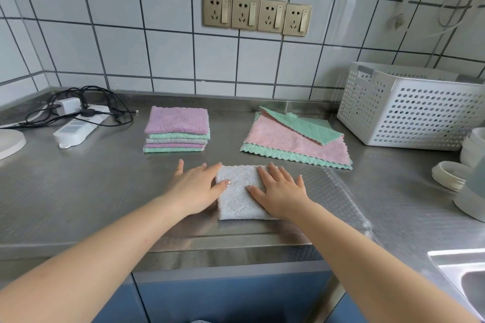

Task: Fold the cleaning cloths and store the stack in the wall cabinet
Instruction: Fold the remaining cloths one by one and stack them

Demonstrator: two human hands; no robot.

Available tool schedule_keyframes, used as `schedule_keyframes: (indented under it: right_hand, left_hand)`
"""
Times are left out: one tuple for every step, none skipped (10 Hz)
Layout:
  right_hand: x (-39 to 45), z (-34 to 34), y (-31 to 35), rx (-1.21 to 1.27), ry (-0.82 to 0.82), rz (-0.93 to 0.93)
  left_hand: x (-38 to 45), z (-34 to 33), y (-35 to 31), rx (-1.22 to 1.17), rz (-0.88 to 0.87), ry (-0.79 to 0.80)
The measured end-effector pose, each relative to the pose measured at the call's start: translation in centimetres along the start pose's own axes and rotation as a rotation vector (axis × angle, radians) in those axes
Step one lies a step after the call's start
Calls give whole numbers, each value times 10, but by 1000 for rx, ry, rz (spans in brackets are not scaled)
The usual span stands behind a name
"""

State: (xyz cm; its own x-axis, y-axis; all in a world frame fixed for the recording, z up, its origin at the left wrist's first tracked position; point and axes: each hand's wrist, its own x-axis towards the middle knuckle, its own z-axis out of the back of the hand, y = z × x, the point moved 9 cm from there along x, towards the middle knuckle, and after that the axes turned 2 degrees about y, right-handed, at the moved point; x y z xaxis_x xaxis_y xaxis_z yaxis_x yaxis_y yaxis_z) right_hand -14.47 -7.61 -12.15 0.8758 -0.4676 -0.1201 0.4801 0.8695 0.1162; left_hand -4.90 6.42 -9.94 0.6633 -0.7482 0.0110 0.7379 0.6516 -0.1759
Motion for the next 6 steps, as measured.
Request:
schedule_keyframes:
  right_hand:
    - [-1, 0, 1, 6, 0, -4]
    - [-1, 1, 0, 16, -8, -5]
    - [-1, 1, 0, 22, -19, -1]
    - [-1, 0, 0, 24, -22, 1]
    - [-1, 1, -1, 26, -24, -2]
    - [-3, 1, 0, 15, -29, -8]
  left_hand:
    - [0, 3, -8, -383, -17, 20]
    - [0, 13, -13, -740, -12, -48]
    - [0, 14, -9, -1076, 60, -89]
    - [-3, 0, -16, -1369, 95, 64]
    - [-9, -7, -26, -1232, 50, 185]
    - [-9, -1, -29, -986, -24, 116]
